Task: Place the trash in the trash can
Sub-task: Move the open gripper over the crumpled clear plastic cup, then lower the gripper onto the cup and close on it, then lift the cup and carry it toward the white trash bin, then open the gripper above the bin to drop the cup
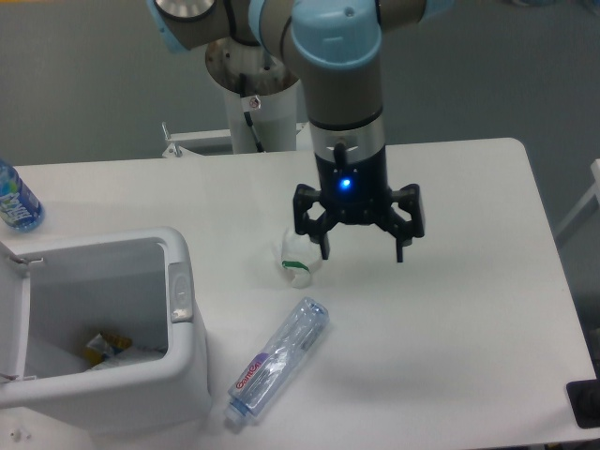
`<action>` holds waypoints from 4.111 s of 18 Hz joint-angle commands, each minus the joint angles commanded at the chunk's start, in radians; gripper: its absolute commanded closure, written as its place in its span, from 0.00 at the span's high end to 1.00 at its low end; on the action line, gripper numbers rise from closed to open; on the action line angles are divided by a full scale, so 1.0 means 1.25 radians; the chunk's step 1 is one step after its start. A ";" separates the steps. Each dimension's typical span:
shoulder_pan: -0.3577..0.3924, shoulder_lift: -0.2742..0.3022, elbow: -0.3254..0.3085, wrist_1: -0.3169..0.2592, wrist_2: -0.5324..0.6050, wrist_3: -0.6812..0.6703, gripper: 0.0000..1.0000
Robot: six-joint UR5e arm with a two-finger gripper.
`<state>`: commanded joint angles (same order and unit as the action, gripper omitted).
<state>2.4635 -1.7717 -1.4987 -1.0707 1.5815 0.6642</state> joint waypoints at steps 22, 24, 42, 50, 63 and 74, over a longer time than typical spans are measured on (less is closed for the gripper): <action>-0.153 -0.002 -0.377 0.117 0.114 0.180 1.00; -0.158 -0.026 -0.376 0.128 0.115 0.178 1.00; -0.166 -0.058 -0.388 0.137 0.142 0.161 0.00; -0.069 0.019 -0.343 0.080 0.116 0.178 0.00; 0.020 0.077 0.044 -0.058 -0.391 -0.320 0.00; -0.183 0.052 0.098 -0.022 -0.480 -0.401 0.00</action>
<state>2.2352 -1.7073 -1.3759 -1.0983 0.9817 0.1626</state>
